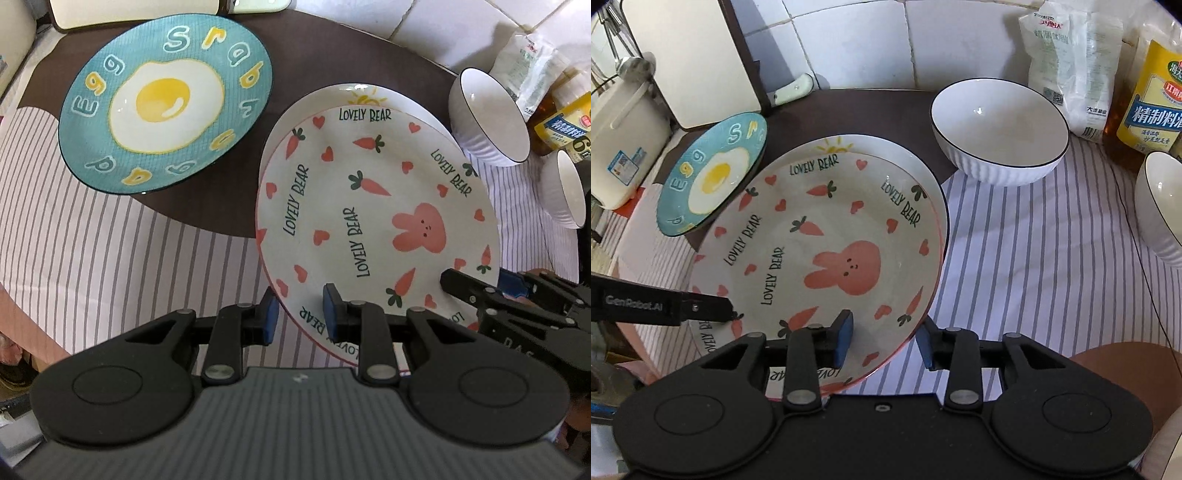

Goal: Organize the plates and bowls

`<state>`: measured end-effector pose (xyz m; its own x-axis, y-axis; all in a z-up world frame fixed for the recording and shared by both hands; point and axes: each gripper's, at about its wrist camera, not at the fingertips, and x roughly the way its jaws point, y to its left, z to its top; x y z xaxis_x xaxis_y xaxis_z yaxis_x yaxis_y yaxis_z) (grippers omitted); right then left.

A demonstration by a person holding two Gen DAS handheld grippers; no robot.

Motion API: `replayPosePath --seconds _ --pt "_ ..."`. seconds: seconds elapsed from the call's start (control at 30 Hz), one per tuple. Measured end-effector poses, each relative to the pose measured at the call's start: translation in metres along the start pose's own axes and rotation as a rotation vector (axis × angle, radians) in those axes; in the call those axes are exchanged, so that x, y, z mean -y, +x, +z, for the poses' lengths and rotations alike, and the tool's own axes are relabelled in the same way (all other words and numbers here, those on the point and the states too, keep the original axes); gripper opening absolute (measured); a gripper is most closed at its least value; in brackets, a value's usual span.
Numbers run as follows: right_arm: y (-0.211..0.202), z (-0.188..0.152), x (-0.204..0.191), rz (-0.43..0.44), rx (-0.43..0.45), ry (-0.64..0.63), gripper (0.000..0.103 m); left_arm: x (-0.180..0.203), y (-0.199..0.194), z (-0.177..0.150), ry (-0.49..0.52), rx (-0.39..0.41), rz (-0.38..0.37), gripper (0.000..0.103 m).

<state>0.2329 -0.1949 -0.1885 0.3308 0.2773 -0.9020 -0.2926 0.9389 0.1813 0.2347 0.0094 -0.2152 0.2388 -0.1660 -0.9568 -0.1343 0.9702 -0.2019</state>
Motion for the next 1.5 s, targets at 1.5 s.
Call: replayPosePath --seconds 1.5 --pt "-0.114 -0.010 -0.167 0.185 0.400 0.058 0.060 -0.166 -0.154 0.035 0.326 0.169 -0.061 0.055"
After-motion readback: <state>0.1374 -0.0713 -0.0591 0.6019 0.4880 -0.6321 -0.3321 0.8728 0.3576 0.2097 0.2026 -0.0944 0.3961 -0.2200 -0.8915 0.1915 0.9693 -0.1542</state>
